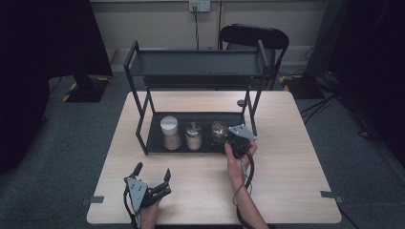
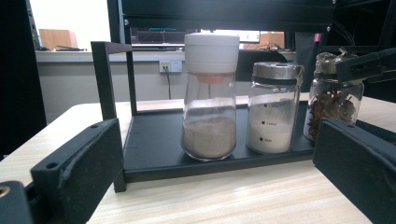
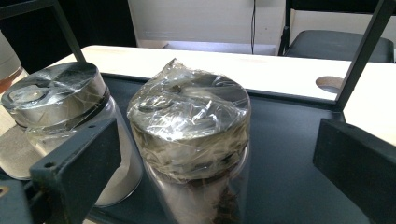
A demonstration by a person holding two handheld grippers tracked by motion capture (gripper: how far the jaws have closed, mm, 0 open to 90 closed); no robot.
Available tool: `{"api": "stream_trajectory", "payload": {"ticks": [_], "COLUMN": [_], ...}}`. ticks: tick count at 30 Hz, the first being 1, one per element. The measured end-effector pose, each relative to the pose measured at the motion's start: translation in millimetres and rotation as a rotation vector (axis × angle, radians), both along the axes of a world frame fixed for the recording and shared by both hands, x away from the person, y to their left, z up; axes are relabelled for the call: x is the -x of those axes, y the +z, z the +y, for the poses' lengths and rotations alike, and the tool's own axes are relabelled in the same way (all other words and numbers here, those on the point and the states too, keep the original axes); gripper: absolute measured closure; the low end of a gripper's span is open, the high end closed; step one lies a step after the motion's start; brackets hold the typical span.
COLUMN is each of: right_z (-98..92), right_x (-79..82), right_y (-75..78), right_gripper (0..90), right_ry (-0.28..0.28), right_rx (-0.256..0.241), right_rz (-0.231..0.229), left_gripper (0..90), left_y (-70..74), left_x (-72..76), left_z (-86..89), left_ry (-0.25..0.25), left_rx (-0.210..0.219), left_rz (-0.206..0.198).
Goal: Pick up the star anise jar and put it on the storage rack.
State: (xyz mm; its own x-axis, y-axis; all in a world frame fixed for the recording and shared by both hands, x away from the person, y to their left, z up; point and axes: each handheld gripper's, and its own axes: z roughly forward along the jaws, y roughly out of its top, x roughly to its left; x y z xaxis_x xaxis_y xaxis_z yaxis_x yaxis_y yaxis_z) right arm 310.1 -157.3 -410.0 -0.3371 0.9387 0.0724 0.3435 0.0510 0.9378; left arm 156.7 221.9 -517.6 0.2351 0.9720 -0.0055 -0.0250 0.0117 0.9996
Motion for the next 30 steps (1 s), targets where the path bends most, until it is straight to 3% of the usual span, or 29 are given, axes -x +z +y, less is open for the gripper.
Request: {"api": "stream_trajectory", "payload": {"ticks": [30], "right_z": [-5.7], "right_x": [19.5], "right_y": [7.1], "right_gripper": [0.5], "right_ry": [0.025], "right_rx": [-0.023], "right_rz": [-0.058], "left_gripper": [1.1], "left_y": [0.3], "left_x": [-0.2], "left_z": [-0.4], "left_ry": [0.001], "left_rx": [0.001], "left_rz": [0.002]}}
